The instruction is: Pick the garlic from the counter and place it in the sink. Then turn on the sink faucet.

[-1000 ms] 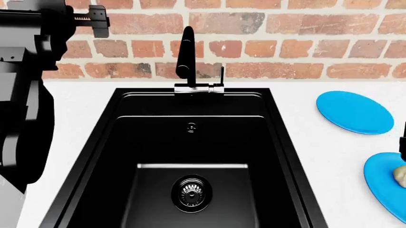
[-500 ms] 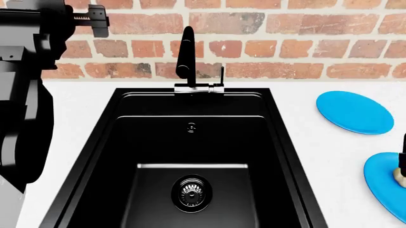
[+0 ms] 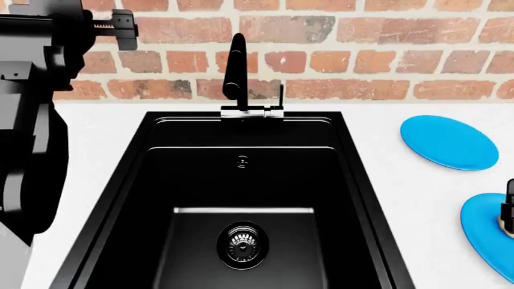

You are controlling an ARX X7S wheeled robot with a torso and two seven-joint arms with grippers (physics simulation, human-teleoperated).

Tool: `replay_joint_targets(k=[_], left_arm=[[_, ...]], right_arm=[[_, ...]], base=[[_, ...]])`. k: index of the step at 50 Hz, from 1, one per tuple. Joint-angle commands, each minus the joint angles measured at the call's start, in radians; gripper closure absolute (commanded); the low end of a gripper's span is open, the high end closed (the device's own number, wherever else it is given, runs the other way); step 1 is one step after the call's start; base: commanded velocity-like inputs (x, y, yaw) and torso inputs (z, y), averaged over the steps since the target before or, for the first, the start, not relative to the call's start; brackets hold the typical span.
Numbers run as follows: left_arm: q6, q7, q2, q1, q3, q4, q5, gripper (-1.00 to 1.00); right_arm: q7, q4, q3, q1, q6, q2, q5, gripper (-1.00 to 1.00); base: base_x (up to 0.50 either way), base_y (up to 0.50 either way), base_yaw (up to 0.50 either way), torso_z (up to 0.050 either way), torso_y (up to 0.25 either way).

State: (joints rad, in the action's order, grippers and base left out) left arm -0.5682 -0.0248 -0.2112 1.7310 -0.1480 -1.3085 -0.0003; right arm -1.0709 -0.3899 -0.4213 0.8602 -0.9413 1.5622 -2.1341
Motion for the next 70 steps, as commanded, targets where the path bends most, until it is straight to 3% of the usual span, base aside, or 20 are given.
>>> replay_joint_targets(k=[1,29,49,70], left_arm=[[-0.003,0.001,-0.003,0.005,0.0,0.0,-0.001,-1.0],[0.003,0.006,-0.014,-0.002,0.005,0.0,-0.003,-1.0],[0.003,0.006,-0.011,-0.006,0.004,0.0,-0.001,-1.0],[0.005,0.006,-0.015,-0.02,0.007,0.0,-0.002,-1.0]], right_arm=[[0.023,0.034,-0.004,-0.016,-0.001,-0.012,0.027,-1.0],[0.011,0.103,-0.011,-0.02,-0.042,-0.106,0.085,-1.0],[0.06,0.129,-0.014,-0.065,0.003,-0.093,0.107,-1.0],[0.111,0.244,-0.051,-0.08,-0.018,-0.195,0.206,-1.0]], base=[[0.0,0.0,0.0,0.0,0.0],[0.0,0.0,0.0,0.0,0.0],[0.0,0.0,0.0,0.0,0.0],[0.0,0.0,0.0,0.0,0.0]])
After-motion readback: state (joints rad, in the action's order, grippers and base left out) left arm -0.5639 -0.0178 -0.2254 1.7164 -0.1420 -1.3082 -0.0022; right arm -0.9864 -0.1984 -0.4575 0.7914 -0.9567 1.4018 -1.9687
